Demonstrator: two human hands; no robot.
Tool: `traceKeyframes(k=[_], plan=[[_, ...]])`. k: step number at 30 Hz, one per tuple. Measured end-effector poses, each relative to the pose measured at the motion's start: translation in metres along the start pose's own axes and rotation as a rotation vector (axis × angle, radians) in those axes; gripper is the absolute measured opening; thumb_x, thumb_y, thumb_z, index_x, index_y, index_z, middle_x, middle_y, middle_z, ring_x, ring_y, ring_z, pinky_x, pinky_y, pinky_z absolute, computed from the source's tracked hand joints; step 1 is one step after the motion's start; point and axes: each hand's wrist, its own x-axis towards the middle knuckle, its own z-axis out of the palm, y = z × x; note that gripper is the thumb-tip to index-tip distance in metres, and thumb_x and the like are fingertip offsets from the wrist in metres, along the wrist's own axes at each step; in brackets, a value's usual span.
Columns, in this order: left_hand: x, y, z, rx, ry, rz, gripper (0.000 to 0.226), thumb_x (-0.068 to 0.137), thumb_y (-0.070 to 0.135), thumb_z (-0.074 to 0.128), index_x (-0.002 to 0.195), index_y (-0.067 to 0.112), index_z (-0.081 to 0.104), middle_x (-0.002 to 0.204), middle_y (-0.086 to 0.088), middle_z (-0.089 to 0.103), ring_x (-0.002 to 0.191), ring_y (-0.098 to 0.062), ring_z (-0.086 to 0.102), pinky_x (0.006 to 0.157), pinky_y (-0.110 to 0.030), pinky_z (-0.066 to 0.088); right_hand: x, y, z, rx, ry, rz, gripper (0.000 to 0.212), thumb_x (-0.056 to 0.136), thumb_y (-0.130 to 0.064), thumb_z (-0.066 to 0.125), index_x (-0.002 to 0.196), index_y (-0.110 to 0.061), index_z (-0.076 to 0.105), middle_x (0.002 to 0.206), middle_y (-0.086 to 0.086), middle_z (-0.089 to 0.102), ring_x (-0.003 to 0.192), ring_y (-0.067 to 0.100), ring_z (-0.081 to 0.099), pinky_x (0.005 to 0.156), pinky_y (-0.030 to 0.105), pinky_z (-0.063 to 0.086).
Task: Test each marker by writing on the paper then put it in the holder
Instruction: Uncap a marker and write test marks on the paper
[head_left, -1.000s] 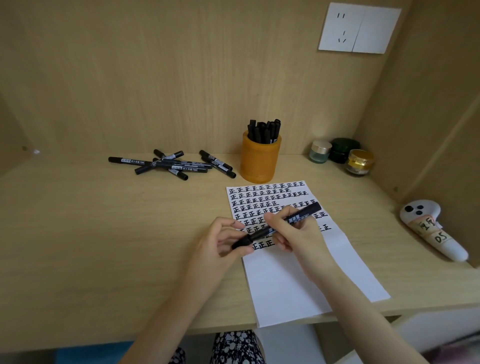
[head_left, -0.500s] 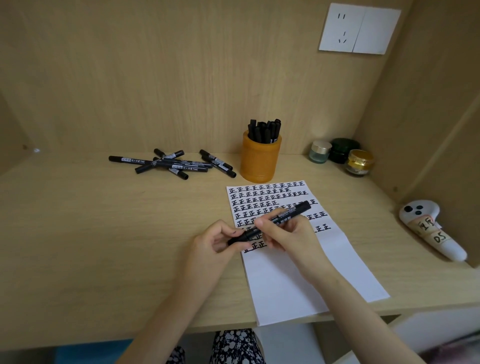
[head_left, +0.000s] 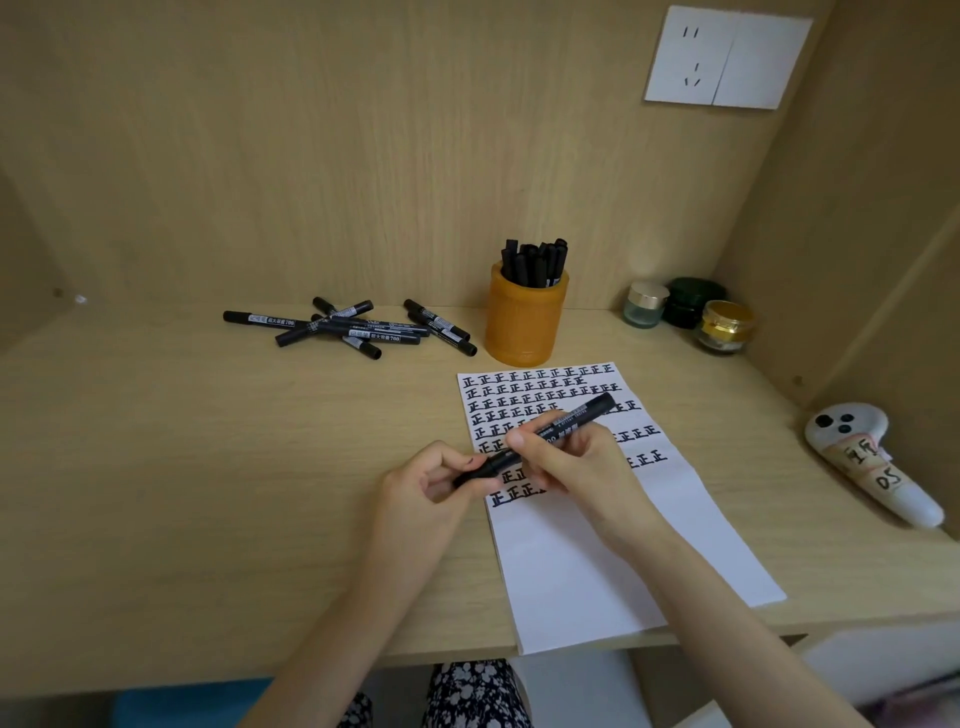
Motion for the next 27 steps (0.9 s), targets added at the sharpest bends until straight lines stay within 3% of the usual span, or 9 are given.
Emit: traceKeyframes(k=[9, 12, 18, 25, 27], plan=[[0.001, 0.001, -0.003, 0.011, -0.019, -0.013, 0.014, 0.067, 0.003, 0.079, 0.074, 0.007, 0.067, 0.084, 0.012, 0.074, 0.080, 0.000, 0.069, 0.071, -0.007, 0.048, 0.001, 0.003, 0.000, -0.016, -0.029, -0.020, 0.007, 0.085, -0.003, 0.067, 0.080, -0.007, 0.064, 0.053, 0.000, 0.052, 0.047, 0.009, 0.043, 0.048, 0.016, 0.036], [0.000, 0.001, -0.004, 0.028, -0.014, 0.011, 0.015, 0.067, 0.002, 0.079, 0.073, 0.009, 0.067, 0.083, 0.013, 0.073, 0.079, 0.000, 0.069, 0.070, -0.007, 0.048, -0.001, 0.005, 0.000, 0.001, -0.028, -0.015, 0.009, 0.084, -0.002, 0.067, 0.078, -0.009, 0.065, 0.059, 0.011, 0.051, 0.050, 0.012, 0.042, 0.050, 0.016, 0.038], [0.001, 0.002, -0.002, 0.010, -0.028, -0.015, 0.014, 0.066, 0.001, 0.079, 0.075, 0.006, 0.069, 0.081, 0.008, 0.074, 0.077, -0.001, 0.069, 0.070, -0.007, 0.048, -0.002, 0.008, 0.000, -0.013, -0.006, -0.025, 0.011, 0.084, -0.001, 0.067, 0.077, -0.010, 0.065, 0.062, 0.015, 0.047, 0.051, 0.014, 0.041, 0.051, 0.016, 0.039], [0.002, 0.003, -0.006, -0.021, -0.046, -0.047, 0.017, 0.066, 0.000, 0.079, 0.077, 0.005, 0.069, 0.082, 0.008, 0.075, 0.079, -0.005, 0.070, 0.072, -0.011, 0.050, 0.000, 0.009, -0.001, 0.000, -0.041, -0.011, 0.006, 0.084, -0.003, 0.067, 0.081, -0.006, 0.064, 0.055, 0.000, 0.055, 0.049, 0.007, 0.045, 0.051, 0.015, 0.039], [0.002, 0.006, -0.006, -0.036, -0.046, -0.051, 0.018, 0.067, 0.002, 0.079, 0.079, 0.010, 0.070, 0.083, 0.010, 0.075, 0.081, -0.004, 0.070, 0.073, -0.011, 0.050, 0.001, 0.011, -0.002, 0.036, -0.045, 0.012, 0.004, 0.082, -0.011, 0.068, 0.081, -0.009, 0.065, 0.054, -0.002, 0.054, 0.050, 0.009, 0.046, 0.052, 0.017, 0.038]])
